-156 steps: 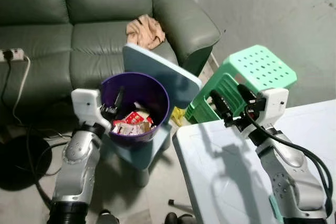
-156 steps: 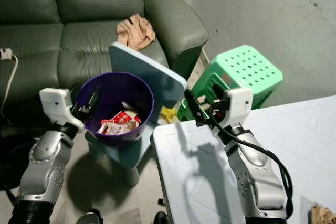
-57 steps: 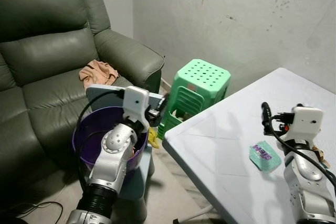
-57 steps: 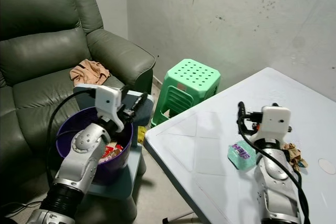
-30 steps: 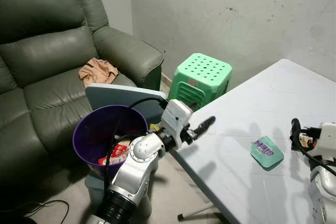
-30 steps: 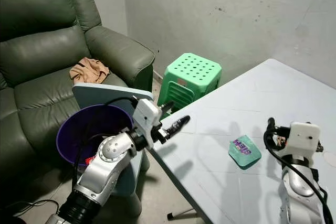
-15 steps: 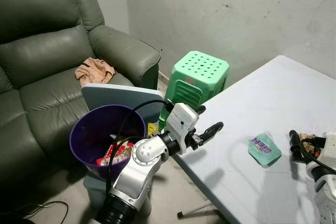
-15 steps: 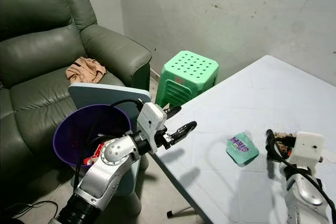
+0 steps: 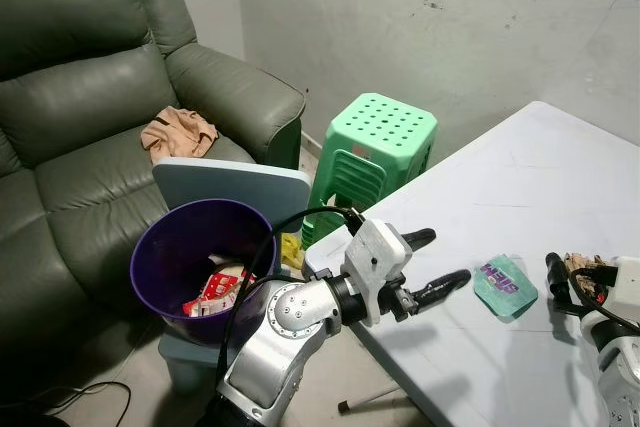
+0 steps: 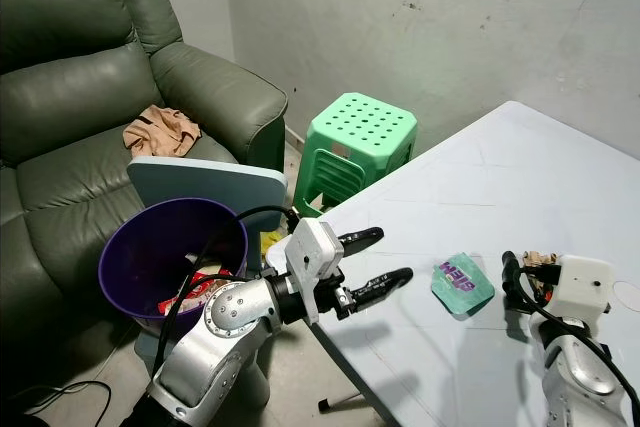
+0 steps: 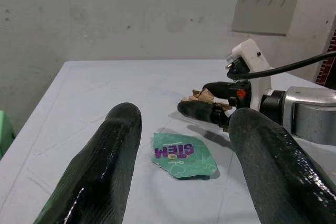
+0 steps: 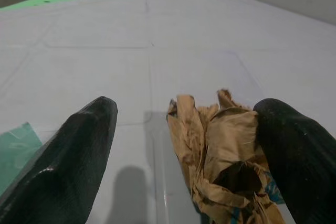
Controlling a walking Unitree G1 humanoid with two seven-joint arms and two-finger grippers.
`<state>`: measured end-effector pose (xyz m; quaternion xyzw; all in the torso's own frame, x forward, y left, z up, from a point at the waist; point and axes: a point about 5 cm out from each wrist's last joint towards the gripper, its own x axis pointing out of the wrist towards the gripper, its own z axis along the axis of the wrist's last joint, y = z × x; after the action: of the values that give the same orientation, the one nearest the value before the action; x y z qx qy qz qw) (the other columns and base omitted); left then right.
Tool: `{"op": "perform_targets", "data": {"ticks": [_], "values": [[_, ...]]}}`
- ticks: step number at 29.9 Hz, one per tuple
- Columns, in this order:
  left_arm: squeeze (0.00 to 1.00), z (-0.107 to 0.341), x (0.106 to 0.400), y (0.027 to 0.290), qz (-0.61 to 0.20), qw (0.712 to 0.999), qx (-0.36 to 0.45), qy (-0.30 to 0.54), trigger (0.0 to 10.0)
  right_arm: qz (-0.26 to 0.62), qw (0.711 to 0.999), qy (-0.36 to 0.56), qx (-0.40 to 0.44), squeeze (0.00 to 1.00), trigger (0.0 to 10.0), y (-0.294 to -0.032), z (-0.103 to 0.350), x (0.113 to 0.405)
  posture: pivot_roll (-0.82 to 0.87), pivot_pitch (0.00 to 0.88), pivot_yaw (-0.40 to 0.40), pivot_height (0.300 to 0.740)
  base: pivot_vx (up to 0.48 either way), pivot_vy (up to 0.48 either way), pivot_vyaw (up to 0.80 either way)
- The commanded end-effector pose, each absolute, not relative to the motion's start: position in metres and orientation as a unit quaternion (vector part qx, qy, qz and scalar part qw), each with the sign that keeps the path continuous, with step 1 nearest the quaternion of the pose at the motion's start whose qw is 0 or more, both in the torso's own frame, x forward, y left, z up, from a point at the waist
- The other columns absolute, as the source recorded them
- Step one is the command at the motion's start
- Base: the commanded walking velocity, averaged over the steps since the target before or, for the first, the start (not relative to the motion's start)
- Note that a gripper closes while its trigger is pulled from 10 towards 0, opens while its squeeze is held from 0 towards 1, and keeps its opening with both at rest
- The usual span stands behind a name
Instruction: Picking trash to rubbish bin
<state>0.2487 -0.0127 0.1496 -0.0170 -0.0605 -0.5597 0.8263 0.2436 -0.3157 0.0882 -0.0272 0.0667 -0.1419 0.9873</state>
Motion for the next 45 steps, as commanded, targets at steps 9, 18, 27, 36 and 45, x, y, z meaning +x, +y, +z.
{"op": "perform_targets", "data": {"ticks": [9, 18, 27, 36, 45], "values": [[0.0, 0.154, 0.247, -0.012, -0.567, 0.821, -0.022, -0.059, 10.0, -0.186, 0.975, 0.119, -0.027, 0.0, 0.0, -0.33, 0.075, 0.233, -0.09, 0.094, -0.054, 0.74, 0.0, 0.0, 0.0], [0.0, 0.155, 0.248, -0.01, -0.563, 0.824, -0.021, -0.058, 10.0, -0.181, 0.978, 0.103, -0.031, 0.0, 0.0, -0.33, 0.08, 0.235, -0.09, 0.097, -0.056, 0.74, 0.0, 0.0, 0.0], [0.0, 0.156, 0.249, -0.009, -0.559, 0.827, -0.022, -0.06, 10.0, -0.174, 0.98, 0.094, -0.035, 0.0, 0.0, -0.327, 0.082, 0.237, -0.09, 0.096, -0.058, 0.74, 0.0, 0.0, 0.0], [0.0, 0.157, 0.251, -0.008, -0.556, 0.829, -0.021, -0.062, 10.0, -0.169, 0.982, 0.082, -0.039, 0.0, 0.0, -0.327, 0.085, 0.238, -0.08, 0.087, -0.059, 0.74, 0.0, 0.0, 0.0], [0.0, 0.169, 0.273, 0.015, -0.508, 0.858, -0.024, -0.075, 10.0, -0.127, 0.991, 0.03, -0.037, 0.0, 0.0, -0.319, 0.101, 0.249, -0.07, 0.067, -0.062, 0.74, 0.0, 0.0, 0.0]]}}
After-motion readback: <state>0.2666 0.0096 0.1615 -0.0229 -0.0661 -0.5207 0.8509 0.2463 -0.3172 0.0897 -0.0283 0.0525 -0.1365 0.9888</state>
